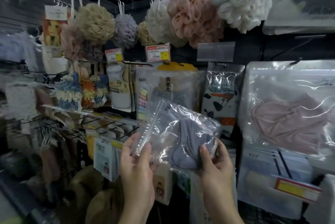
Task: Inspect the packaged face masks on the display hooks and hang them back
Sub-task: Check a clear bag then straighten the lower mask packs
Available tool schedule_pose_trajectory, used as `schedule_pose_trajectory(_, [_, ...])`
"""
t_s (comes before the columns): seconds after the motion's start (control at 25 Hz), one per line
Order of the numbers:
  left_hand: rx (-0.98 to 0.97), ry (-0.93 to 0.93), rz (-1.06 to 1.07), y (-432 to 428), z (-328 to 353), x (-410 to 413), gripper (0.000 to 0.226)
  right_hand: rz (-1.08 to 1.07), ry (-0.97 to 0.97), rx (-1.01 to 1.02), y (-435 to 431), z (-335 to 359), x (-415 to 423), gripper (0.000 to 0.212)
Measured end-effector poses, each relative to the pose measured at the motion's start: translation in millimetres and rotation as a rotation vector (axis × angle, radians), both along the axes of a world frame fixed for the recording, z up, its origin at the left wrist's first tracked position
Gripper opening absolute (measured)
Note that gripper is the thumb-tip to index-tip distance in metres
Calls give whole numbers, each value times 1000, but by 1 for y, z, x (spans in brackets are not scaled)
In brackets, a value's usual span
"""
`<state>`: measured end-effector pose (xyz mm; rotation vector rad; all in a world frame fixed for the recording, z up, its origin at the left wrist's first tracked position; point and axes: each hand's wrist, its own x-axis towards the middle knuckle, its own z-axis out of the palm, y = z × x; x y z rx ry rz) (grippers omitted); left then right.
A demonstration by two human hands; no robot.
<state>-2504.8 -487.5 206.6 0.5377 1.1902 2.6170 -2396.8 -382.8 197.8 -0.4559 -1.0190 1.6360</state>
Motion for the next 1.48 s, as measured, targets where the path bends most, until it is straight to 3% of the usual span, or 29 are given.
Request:
schedule_pose_trajectory(0.24, [-276, 162, 36, -20, 4, -10, 22, -54, 5, 63, 3, -5, -3, 38])
schedule_pose_trajectory(0.44, [-333, 190, 69, -23, 8, -12, 17, -121, 33, 66, 2, -12, -12, 37])
schedule_pose_trajectory(0.64, [-384, 277, 116, -26, 12, -5, 21, -124, 32, 97, -3, -9, -11, 20])
schedule_pose_trajectory(0.76, [-432, 348, 175, -27, 16, -6, 23, -168, -46, 112, -2, -10, -11, 10])
schedule_pose_trajectory(0.84, [-453, 392, 223, -28, 21, -9, 23, -253, -160, 166, -3, -7, -10, 19])
schedule_pose_trajectory(0.96, [-490, 484, 301, -31, 29, -14, 23, -475, -326, 383, -20, 4, -4, 70])
schedule_pose_trajectory(1.0, [-509, 532, 326, -33, 31, -16, 23, -547, -369, 521, -29, 10, -2, 77])
schedule_pose_trajectory(1.12, [-567, 693, 329, -38, 37, -17, 20, -592, -433, 951, -38, 30, -3, 72])
schedule_pose_trajectory(1.2, [-584, 791, 282, -40, 50, -13, 19, -535, -498, 1116, -29, 48, 0, 67])
schedule_pose_trajectory(1.32, [-566, 917, 219, -37, 77, -6, 20, -456, -528, 1255, -9, 78, 20, 59])
schedule_pose_trajectory(1.48, [-521, 1042, 218, -17, 111, 9, 20, -554, -463, 1317, 14, 101, 56, 62])
